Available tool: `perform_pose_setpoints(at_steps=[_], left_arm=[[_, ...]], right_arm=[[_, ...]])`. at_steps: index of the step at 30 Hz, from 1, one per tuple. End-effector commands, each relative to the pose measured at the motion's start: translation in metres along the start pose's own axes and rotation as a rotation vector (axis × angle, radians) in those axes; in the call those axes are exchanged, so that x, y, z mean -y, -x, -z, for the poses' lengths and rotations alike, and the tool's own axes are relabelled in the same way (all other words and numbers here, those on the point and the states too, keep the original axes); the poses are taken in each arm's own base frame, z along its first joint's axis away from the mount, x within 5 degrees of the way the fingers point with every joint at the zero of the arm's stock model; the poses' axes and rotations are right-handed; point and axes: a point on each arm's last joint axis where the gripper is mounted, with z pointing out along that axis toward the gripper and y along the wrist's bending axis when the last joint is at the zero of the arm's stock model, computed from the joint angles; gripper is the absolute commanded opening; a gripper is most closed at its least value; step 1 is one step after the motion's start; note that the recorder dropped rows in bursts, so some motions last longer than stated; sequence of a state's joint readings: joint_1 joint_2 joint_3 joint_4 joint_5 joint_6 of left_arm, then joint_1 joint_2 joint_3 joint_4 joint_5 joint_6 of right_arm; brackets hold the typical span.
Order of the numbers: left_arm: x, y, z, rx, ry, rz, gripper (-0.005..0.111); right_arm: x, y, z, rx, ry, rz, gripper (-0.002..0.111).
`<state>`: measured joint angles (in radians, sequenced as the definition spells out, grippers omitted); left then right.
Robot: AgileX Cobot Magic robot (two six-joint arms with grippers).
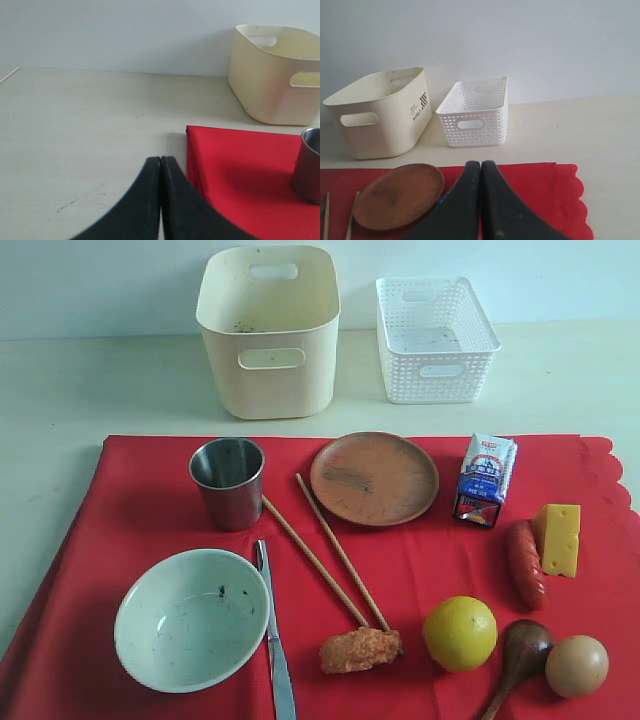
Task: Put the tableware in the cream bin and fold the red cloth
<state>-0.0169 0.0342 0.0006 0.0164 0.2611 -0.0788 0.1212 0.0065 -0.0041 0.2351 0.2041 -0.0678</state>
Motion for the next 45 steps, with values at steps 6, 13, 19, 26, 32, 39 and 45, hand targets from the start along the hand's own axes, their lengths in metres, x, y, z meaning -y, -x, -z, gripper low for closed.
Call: perform_pose_setpoints(at_steps=[6,13,19,26,32,39,45], left_arm=[[0.0,0.001,0.0,0.001,-0.007,0.0,0.001],[0.0,0.001,0.0,0.001,-0.007,0.0,0.001],[0.0,0.001,0.0,0.001,-0.007,0.0,0.001],[0.0,0.001,0.0,0.001,-0.007,0.0,0.001],[0.0,0.001,0.0,0.001,-0.007,0.0,0.001],[0.0,0.001,0.0,0.001,-0.007,0.0,0.001],[0.0,0.001,0.0,0.001,-0.007,0.0,0.001]], right_arm=[[-0.001,0.01,0.001,0.124,0.04,-0.454,0.0],[0.001,0.017,0.002,0.202,0.06,-0.694,0.0],[-0.006,0.039,0.004,0.155,0.07,-0.566,0.0],[-0.012,0.066,-0.031,-0.176,-0.031,-0.332,0.0],[-0.009,0.072,-0.069,-0.493,-0.12,-0.18,0.0],[-0.002,0.045,-0.113,-0.849,-0.169,-0.104,0.0],[0.001,0.01,-0.133,-1.078,-0.184,-0.112,0.0]])
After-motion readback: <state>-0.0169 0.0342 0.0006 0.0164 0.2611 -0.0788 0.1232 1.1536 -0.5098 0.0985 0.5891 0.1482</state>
